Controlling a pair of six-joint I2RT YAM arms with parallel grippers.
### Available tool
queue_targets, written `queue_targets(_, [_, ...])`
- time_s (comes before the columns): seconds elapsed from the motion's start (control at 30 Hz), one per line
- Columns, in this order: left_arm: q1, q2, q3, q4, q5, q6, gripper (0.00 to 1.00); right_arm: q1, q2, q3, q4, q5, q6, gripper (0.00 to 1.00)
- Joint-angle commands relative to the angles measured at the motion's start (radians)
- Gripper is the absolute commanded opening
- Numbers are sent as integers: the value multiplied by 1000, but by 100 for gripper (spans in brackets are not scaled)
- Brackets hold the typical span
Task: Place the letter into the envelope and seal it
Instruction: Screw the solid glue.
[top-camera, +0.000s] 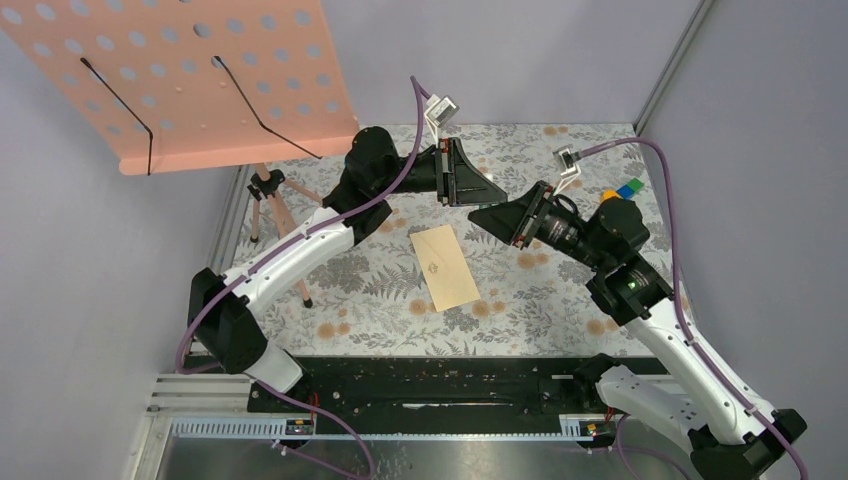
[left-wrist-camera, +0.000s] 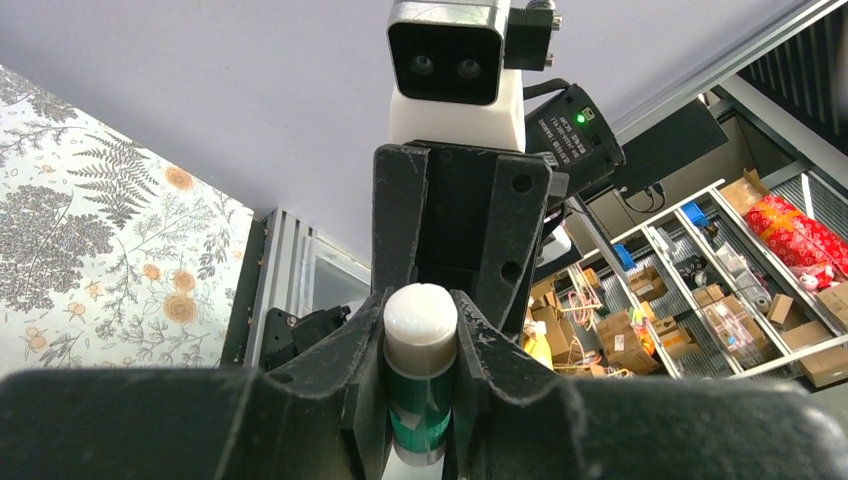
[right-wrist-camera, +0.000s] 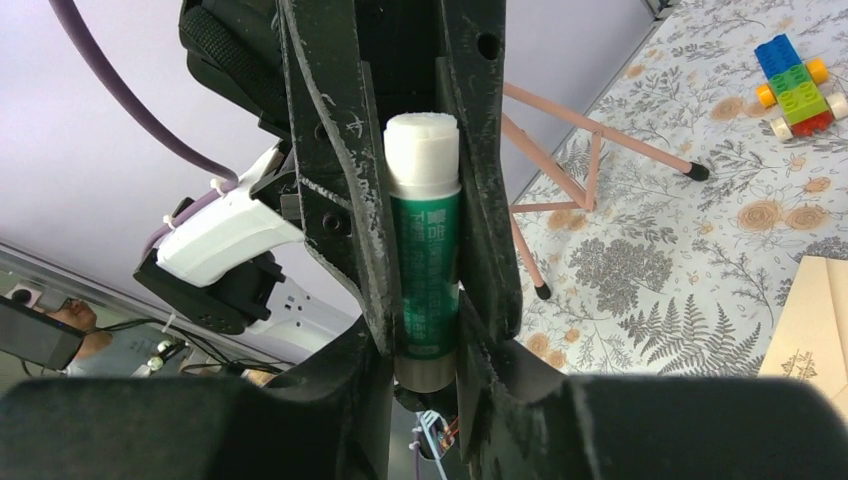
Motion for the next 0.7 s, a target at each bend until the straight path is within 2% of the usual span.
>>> queue_targets(0.0, [9, -37, 3, 55, 17, 4, 0, -6, -27, -16, 81, -14, 24, 18])
queue_targets(0.07, [9, -38, 4, 62, 19, 1, 0, -7, -30, -26, 82, -13, 28, 7])
queue_targets(0.2, [10, -45, 3, 75, 9, -12, 0, -7, -29, -43, 99, -4, 37, 0])
queue_targets(0.23, [10, -49, 3, 69, -1, -15, 11, -7, -30, -48, 109, 1, 41, 0])
queue_targets(0.27, [10, -52, 0, 68, -9, -16, 28, -7, -32, -53, 119, 9, 46, 0])
queue_targets(0.33, [10, -69, -18, 72, -35, -23, 55, -7, -35, -64, 133, 22, 49, 0])
queue_targets(0.4, [10, -94, -51, 89, -65, -30, 68, -7, -35, -64, 134, 28, 47, 0])
queue_targets(0.53, [11, -146, -120, 111, -124, -31, 70, -7, -40, -69, 135, 33, 44, 0])
queue_targets(0.67, [11, -162, -157, 123, -154, -38, 59, -8, -42, -72, 140, 31, 46, 0])
